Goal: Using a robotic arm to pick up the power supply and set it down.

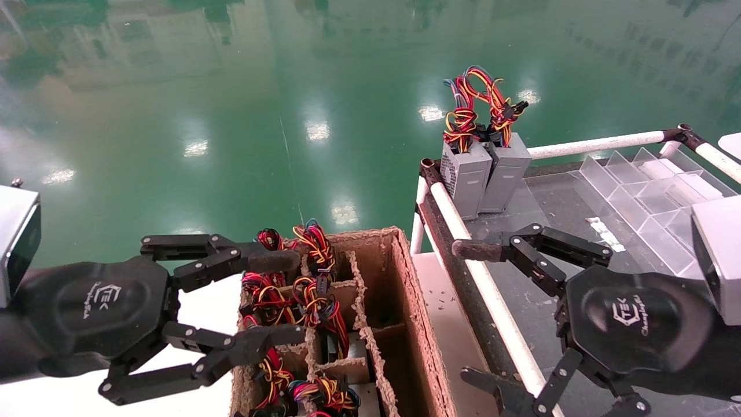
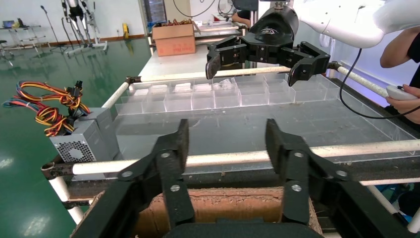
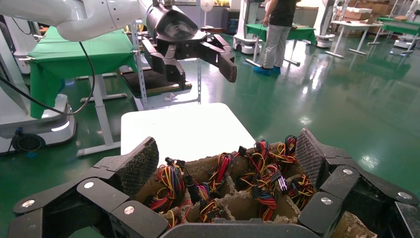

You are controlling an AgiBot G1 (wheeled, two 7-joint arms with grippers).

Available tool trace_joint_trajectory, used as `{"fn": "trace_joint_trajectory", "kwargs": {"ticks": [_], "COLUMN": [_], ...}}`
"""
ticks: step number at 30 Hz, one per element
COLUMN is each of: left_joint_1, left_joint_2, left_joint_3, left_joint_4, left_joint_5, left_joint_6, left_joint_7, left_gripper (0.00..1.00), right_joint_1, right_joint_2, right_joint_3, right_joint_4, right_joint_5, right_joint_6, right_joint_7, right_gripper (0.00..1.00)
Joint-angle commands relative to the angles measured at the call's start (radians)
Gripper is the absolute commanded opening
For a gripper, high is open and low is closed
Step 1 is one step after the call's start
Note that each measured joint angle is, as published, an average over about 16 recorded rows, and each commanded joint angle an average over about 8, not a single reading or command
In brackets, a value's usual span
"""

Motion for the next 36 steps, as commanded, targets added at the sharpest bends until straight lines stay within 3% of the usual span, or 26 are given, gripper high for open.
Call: {"fn": "trace_joint_trajectory", "kwargs": {"ticks": [1,12,20,30,36], "left_joint_1": [0.000,0.000,0.000,0.000,0.000], "left_joint_2": [0.000,0.000,0.000,0.000,0.000], "left_joint_3": [0.000,0.000,0.000,0.000,0.000], "left_joint_4": [0.000,0.000,0.000,0.000,0.000], "left_joint_5": [0.000,0.000,0.000,0.000,0.000], "left_joint_6": [0.000,0.000,0.000,0.000,0.000], "left_joint_7": [0.000,0.000,0.000,0.000,0.000], "left_gripper": [0.00,0.00,0.00,0.02,0.74], "right_joint_1": [0.000,-0.002,0.016,0.090,0.131], "right_joint_2": [0.000,0.002,-0.006,-0.115,-0.206], "right_joint_3": [0.000,-0.002,-0.047,-0.187,-0.269], "right_joint_4": [0.000,-0.007,-0.018,-0.099,-0.160], "right_joint_5": [0.000,-0.012,-0.099,-0.253,-0.317], "right_joint_6": [0.000,0.012,0.058,0.035,-0.031], "right_joint_7": [0.000,0.000,0.060,0.186,0.222], "right_gripper": [1.00,1.00,1.00,1.00,1.00]}}
